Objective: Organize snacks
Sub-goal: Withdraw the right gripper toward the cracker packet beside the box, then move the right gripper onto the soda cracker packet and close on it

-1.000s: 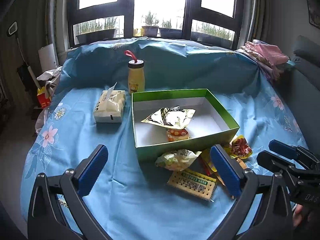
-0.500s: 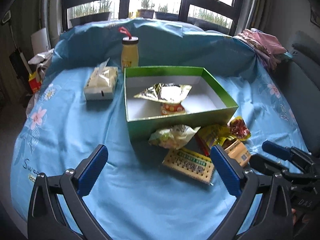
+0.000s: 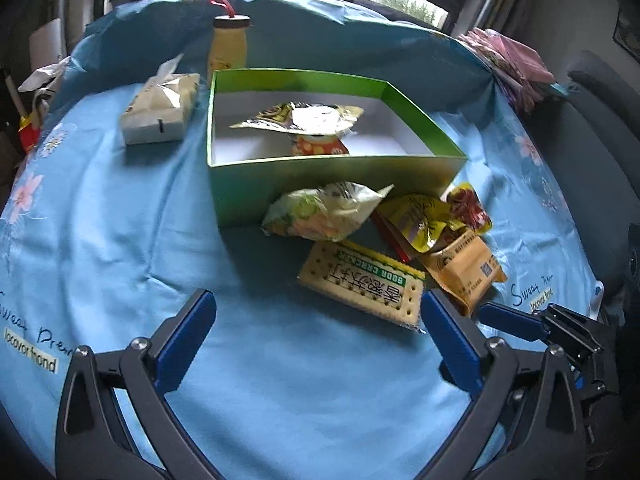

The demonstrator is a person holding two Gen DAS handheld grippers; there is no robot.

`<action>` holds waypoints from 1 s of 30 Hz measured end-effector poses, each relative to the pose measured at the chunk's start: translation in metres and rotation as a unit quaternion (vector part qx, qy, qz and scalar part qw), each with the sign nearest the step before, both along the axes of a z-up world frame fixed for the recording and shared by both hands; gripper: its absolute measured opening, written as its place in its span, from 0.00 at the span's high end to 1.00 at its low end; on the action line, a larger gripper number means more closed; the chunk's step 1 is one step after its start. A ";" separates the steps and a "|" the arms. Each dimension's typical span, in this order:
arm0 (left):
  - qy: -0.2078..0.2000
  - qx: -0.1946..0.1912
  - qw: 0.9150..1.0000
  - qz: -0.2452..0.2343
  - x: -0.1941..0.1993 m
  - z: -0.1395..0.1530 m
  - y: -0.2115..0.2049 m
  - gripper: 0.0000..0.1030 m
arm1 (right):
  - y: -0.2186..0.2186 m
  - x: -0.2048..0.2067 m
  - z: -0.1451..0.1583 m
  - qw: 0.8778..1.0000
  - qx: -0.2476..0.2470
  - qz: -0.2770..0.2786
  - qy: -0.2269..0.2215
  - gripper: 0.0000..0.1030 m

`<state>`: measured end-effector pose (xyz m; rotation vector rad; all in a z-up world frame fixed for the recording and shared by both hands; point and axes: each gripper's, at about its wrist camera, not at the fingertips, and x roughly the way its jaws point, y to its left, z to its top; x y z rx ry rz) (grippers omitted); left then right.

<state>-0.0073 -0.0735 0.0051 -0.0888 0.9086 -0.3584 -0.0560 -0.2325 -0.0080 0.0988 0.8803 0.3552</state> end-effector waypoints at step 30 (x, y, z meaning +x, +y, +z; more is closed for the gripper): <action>0.013 -0.006 0.998 -0.060 0.028 -0.032 -0.022 0.04 | 0.010 0.017 -0.041 0.999 0.001 0.015 0.036 0.38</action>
